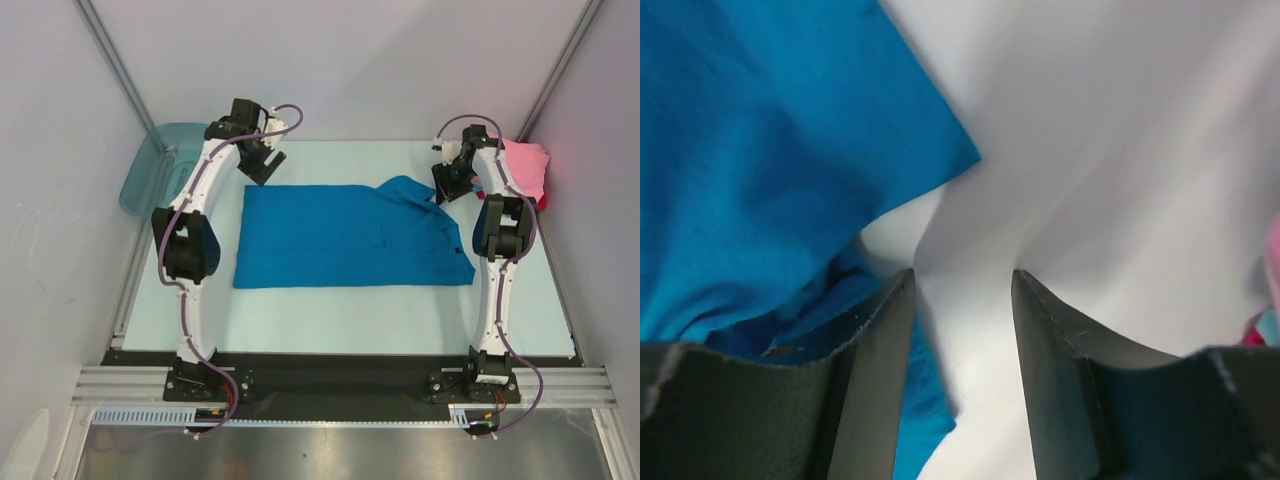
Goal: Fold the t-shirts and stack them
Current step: Fold the tshirt
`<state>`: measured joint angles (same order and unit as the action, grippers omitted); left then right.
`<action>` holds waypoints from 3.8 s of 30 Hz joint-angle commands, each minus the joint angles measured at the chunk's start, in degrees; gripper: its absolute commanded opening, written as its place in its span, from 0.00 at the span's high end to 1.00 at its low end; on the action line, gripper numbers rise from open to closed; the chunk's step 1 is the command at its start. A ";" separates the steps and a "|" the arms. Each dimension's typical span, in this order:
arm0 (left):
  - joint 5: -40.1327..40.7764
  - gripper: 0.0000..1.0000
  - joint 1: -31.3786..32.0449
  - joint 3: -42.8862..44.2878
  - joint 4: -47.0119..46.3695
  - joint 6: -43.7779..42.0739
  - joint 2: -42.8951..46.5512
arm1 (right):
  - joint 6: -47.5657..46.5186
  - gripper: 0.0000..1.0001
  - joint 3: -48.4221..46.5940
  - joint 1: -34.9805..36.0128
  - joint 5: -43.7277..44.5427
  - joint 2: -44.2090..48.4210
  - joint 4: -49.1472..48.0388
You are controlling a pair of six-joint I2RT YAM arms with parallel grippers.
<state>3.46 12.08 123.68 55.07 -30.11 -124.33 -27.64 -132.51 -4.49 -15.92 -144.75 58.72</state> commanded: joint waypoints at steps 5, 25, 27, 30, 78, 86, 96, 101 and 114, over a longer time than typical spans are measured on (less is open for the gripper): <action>0.76 0.10 0.05 -0.28 -0.40 -0.66 4.80 | -0.75 0.53 2.07 -0.78 -3.50 4.21 2.71; 0.05 0.13 0.40 -2.39 -0.40 -0.30 5.59 | 0.30 0.41 -1.88 -7.28 -12.55 2.45 11.51; 0.31 0.13 0.49 -2.13 -0.49 -0.74 5.50 | 1.18 0.41 -1.96 -8.51 -14.38 2.37 11.24; 1.54 0.12 0.76 -1.95 -0.31 -2.14 5.33 | 1.18 0.42 -1.44 -9.57 -17.37 1.93 12.12; 3.57 0.13 4.97 -1.77 -0.58 -3.29 6.56 | 8.65 0.96 9.19 -9.48 -31.28 1.66 2.54; 3.13 0.12 4.97 -2.21 -0.75 -3.20 6.38 | 9.01 1.00 15.86 -7.82 -21.02 8.58 -4.65; 2.95 0.13 5.06 -2.66 -0.93 -3.20 6.30 | 3.65 1.00 21.06 -1.66 -3.69 17.30 -14.68; 2.69 0.13 5.15 -2.39 -0.93 -2.68 6.47 | 2.85 1.00 23.17 -0.52 2.71 17.75 -17.58; 3.04 0.13 5.24 -2.92 -0.93 -2.85 7.97 | 1.89 1.00 28.53 1.41 12.32 19.06 -21.71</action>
<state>6.92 16.75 120.53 54.89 -32.60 -120.95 -24.32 -105.01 -3.60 -7.25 -129.32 39.86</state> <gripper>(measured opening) 0.873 0.009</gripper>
